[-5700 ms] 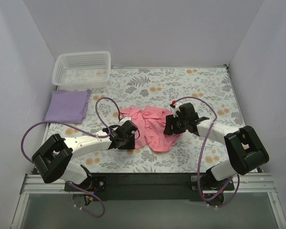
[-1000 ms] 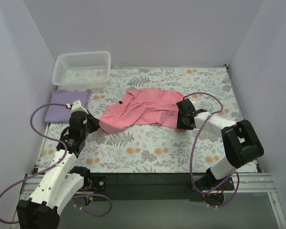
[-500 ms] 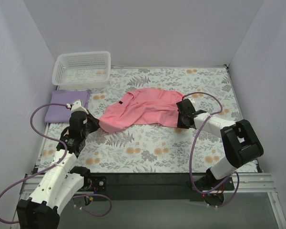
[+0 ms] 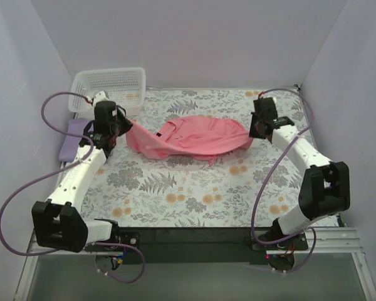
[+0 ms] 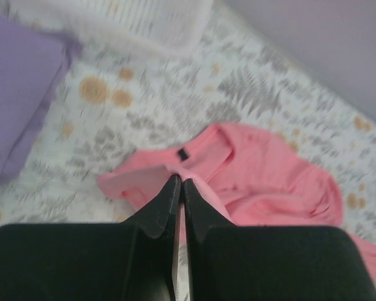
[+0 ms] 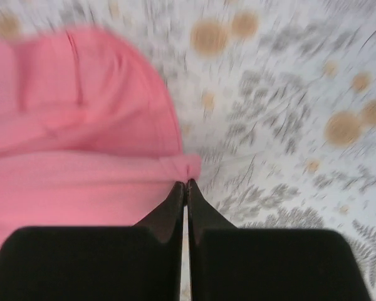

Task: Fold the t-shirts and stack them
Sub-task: Flatten the tshirt out

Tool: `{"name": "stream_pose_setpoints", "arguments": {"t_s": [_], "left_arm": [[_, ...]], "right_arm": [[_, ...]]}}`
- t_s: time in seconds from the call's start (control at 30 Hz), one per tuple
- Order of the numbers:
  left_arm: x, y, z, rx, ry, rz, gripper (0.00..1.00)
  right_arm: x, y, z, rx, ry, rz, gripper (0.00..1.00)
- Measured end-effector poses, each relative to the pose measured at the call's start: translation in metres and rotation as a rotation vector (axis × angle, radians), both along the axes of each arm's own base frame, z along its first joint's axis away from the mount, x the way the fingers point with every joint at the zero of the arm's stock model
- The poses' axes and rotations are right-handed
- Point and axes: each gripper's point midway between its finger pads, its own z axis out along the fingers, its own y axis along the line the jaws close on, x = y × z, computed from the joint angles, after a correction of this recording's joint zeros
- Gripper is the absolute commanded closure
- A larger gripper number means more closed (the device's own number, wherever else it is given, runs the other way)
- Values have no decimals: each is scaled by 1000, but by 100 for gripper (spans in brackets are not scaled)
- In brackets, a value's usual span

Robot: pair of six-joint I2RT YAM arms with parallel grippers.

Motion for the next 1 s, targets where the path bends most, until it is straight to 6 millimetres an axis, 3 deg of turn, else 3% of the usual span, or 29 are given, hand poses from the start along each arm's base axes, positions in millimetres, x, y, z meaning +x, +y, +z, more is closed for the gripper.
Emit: {"name": "stream_pose_setpoints", "arguments": {"t_s": [0.03,0.1,0.2,0.3,0.4,0.47,0.63,0.73,0.8,0.9,1.0], "left_arm": [[11,0,18,-2,-29,7,100],[38,2,68,-7,-114,27,100],[54,9,148,-3,-258,64,100],[41,19,222,13,-406,95,100],[4,32,275,38,-526,120,100],[-31,39,306,58,-612,121,100],[-134,57,374,79,-860,130,100],[-198,66,409,79,-1004,139,100],[-228,69,431,79,-1082,137,100],[-255,69,455,80,-1161,119,100],[-253,64,460,94,-1170,88,100]], "right_arm": [[13,-7,24,4,-53,-12,99],[44,-25,99,6,-210,-35,99],[56,-42,206,-4,-436,-44,99],[30,-48,297,-10,-640,-19,99],[-20,-54,348,-13,-767,10,99],[-59,-60,375,-11,-851,22,99],[-149,-66,399,6,-1001,87,99],[-191,-66,414,20,-1088,128,99],[-209,-67,425,13,-1131,147,99],[-225,-69,443,-4,-1178,164,99],[-227,-70,446,-24,-1185,170,99]]}}
